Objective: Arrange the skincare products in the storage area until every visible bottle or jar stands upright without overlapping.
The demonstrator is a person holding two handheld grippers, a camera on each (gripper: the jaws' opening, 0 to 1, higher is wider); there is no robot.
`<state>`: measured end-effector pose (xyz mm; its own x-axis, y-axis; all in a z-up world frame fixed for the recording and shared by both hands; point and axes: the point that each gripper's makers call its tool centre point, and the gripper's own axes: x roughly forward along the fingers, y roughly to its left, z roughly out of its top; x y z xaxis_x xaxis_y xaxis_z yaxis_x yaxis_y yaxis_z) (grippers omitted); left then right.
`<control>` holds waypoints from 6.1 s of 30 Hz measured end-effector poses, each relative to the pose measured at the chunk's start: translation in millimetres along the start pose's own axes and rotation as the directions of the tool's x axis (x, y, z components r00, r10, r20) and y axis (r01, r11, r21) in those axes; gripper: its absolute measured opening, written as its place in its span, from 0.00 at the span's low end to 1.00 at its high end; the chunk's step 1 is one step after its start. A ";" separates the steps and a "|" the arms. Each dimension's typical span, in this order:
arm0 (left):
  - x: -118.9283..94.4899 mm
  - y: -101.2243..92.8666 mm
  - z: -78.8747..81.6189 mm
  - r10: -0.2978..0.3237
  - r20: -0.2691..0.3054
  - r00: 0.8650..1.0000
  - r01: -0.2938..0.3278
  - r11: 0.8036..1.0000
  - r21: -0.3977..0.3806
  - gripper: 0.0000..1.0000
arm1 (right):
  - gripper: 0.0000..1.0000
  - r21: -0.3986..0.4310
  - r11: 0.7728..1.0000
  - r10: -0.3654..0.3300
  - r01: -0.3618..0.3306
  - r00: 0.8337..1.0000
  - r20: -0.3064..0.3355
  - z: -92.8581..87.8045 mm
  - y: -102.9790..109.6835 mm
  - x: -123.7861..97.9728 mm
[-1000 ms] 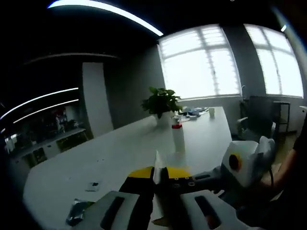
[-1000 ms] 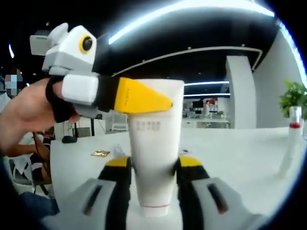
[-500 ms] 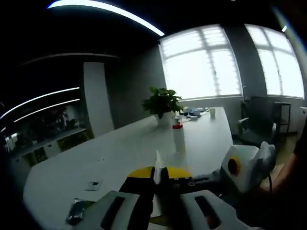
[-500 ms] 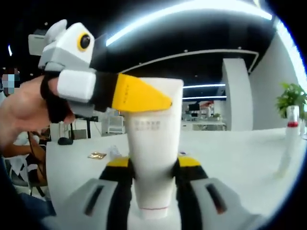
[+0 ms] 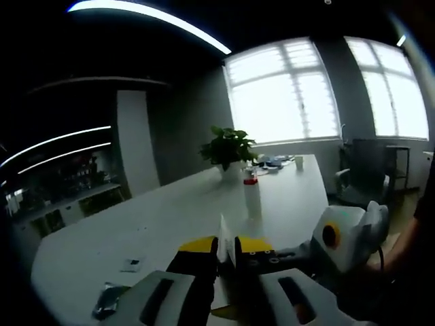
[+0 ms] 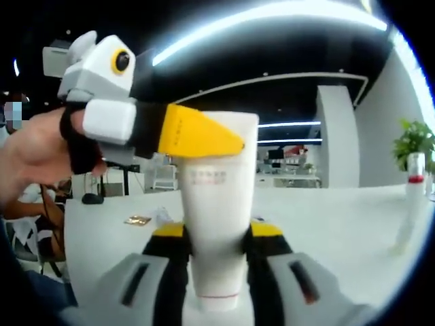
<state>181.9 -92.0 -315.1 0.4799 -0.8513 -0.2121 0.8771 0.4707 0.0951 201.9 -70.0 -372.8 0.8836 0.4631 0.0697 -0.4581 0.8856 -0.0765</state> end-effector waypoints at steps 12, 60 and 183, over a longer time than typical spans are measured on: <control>1.3 2.7 -5.7 -0.008 0.031 0.999 0.010 0.999 -0.052 0.37 | 0.31 0.012 1.000 0.010 -0.010 1.000 0.002 -0.7 0.6 -0.4; -14.7 -8.6 -30.2 -0.058 0.061 0.996 0.065 0.990 -0.123 0.99 | 0.31 0.008 1.000 0.011 -0.011 1.000 0.009 -1.0 1.0 0.9; -78.2 32.8 -101.4 -0.066 0.016 0.998 0.068 0.983 -0.168 1.00 | 0.30 -0.006 0.814 -0.580 0.581 0.811 -0.069 -16.9 -252.0 -48.1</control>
<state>171.2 13.5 -394.0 0.4211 -0.8841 -0.2025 0.8920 0.4442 -0.0841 276.5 -316.0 -373.6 0.9896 -0.1405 0.0320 0.1414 0.9895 -0.0280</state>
